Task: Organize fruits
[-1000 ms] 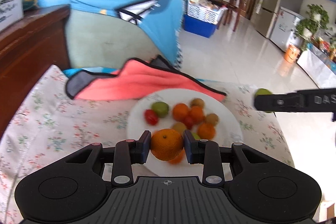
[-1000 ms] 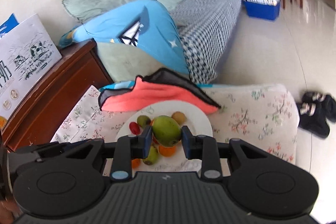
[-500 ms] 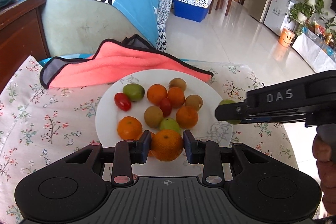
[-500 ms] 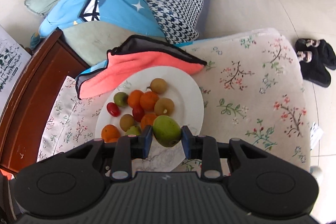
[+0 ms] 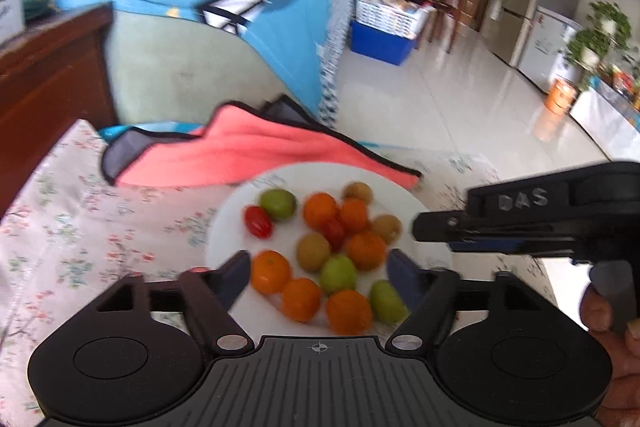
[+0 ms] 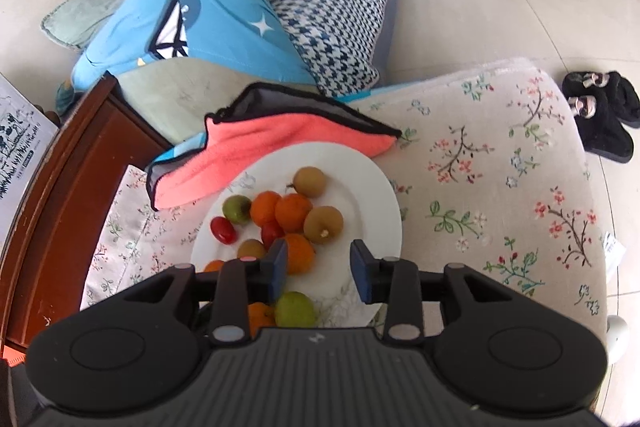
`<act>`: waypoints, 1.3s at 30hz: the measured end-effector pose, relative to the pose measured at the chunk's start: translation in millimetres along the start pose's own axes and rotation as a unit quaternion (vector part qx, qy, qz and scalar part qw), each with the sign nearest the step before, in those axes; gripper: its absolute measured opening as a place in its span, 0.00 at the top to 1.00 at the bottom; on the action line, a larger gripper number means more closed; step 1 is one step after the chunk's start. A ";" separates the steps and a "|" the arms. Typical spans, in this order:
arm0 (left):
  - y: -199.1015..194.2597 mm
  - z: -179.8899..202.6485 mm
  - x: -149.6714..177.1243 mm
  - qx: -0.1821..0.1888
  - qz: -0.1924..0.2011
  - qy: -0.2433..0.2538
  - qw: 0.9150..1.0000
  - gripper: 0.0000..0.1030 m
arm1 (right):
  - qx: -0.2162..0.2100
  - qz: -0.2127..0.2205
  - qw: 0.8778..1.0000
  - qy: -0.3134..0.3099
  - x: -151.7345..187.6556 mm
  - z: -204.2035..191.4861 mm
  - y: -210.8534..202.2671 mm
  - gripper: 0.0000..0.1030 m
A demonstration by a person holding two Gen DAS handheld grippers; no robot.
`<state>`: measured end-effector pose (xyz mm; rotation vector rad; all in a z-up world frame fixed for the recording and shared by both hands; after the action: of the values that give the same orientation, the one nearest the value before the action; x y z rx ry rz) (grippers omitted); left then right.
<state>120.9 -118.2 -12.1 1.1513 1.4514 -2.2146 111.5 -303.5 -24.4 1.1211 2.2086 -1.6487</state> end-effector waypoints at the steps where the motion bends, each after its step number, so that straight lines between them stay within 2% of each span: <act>1: -2.1 -2.2 -1.6 -0.008 0.001 -0.004 1.000 0.13 | 0.000 0.004 1.000 -0.003 -0.6 -1.2 -2.0 0.60; 3: -5.7 -5.0 -4.0 -0.019 -0.002 -0.006 1.000 0.07 | 0.005 0.013 1.000 -0.013 -1.4 -4.8 -6.0 0.56; 5: -9.0 -7.1 -5.2 -0.030 -0.009 -0.008 0.999 0.04 | 0.014 0.022 0.999 -0.027 -1.8 -8.7 -9.7 0.42; 6: -10.7 -8.4 -5.6 -0.034 -0.014 -0.011 0.999 0.04 | 0.021 0.027 0.999 -0.035 -1.7 -10.9 -11.6 0.40; 10: -16.2 -14.2 -6.1 -0.053 -0.031 -0.026 0.998 0.02 | 0.043 0.034 0.997 -0.057 0.2 -16.7 -16.5 0.32; 11: -17.2 -15.5 -5.9 -0.058 -0.034 -0.028 0.997 0.02 | 0.049 0.033 0.997 -0.058 0.7 -17.1 -17.6 0.28; 15: -20.5 -16.0 -1.8 -0.081 -0.051 -0.025 0.995 0.02 | 0.060 0.029 0.996 -0.052 2.5 -15.9 -25.4 0.24; 17: -22.1 -16.2 1.8 -0.092 -0.063 -0.024 0.993 0.02 | 0.067 0.031 0.996 -0.054 3.4 -17.1 -29.5 0.18; 21: -26.5 -16.3 8.9 -0.099 -0.079 -0.033 0.991 0.02 | 0.086 0.030 0.994 -0.065 7.2 -19.7 -35.6 0.17; 29: -26.7 -15.5 14.0 -0.124 -0.098 -0.034 0.987 0.02 | 0.109 0.019 0.990 -0.082 21.7 -24.3 -48.7 0.05; 34: -24.2 -14.7 16.4 -0.129 -0.116 -0.031 0.984 0.02 | 0.142 0.017 0.985 -0.098 28.0 -22.7 -51.3 0.03; 39: -19.1 -14.4 17.0 -0.136 -0.132 -0.028 0.981 0.02 | 0.161 0.007 0.983 -0.086 25.8 -16.5 -45.3 0.02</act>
<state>105.4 -93.4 -14.6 0.8422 1.9059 -2.0991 68.9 -281.9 2.1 1.0117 1.8697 -2.0650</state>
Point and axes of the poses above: each gripper's, at about its wrist camera, not at the fingertips, and y roughly the way its jaws point, z to its right, x to its underside, the point moved 1 cm from there along y, roughly the way its jaws point, and after that the axes turned 7 degrees about x, right-handed, at the moved point
